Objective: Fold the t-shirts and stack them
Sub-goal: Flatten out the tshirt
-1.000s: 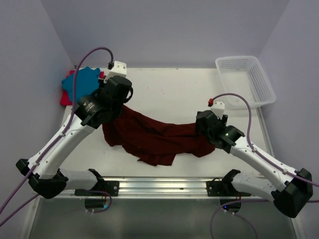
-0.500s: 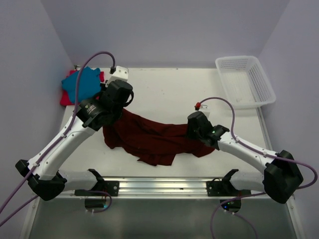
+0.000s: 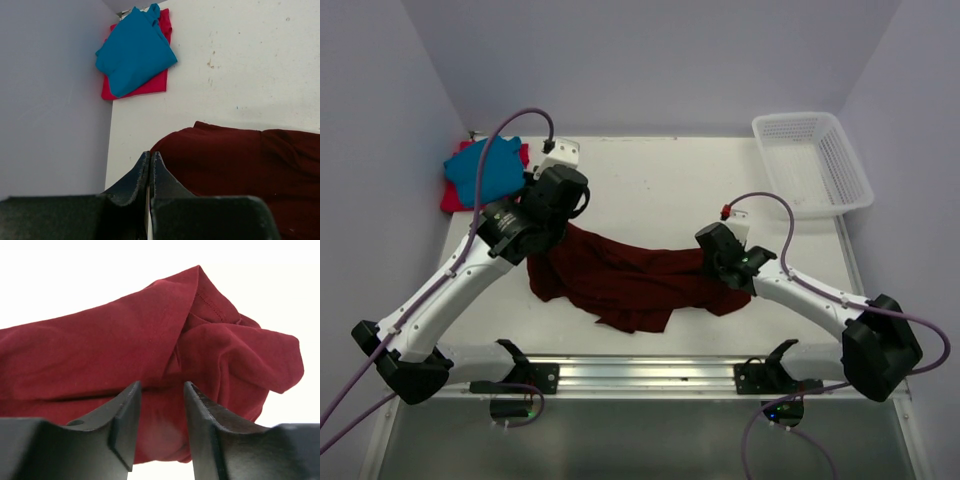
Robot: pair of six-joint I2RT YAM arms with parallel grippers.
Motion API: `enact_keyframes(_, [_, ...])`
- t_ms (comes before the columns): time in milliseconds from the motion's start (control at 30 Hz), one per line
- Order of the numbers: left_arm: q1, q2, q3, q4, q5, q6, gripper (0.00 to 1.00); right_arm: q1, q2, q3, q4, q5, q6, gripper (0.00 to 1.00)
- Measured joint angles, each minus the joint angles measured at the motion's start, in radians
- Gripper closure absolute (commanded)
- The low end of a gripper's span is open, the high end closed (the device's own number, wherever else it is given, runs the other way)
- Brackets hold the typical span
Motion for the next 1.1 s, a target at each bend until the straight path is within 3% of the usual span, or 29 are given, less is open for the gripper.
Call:
enact_keyframes(100, [0.0,-0.003,0.0,0.001,0.001,0.0,1.0,-0.01,0.027,-0.007,0.03,-0.005,-0.002,0.64])
enact_keyframes(200, [0.0,-0.009,-0.003,0.002,0.003,-0.007,1.0,-0.028,0.057,-0.011,0.066,-0.026,-0.009,0.75])
enact_keyframes(300, [0.0,-0.016,-0.014,0.003,0.005,-0.01,1.0,-0.048,0.09,-0.012,0.1,-0.042,-0.018,0.94])
enact_keyframes(367, [0.0,-0.018,-0.018,0.002,0.007,-0.014,1.0,-0.06,0.1,-0.016,0.116,-0.055,-0.022,1.0])
enact_keyframes(800, [0.0,-0.039,-0.033,0.003,0.01,-0.017,1.0,-0.134,0.1,0.025,0.144,-0.058,-0.084,1.0])
enact_keyframes(1100, [0.0,-0.042,-0.069,0.006,0.021,-0.019,1.0,-0.211,0.126,0.202,0.153,-0.05,-0.148,1.0])
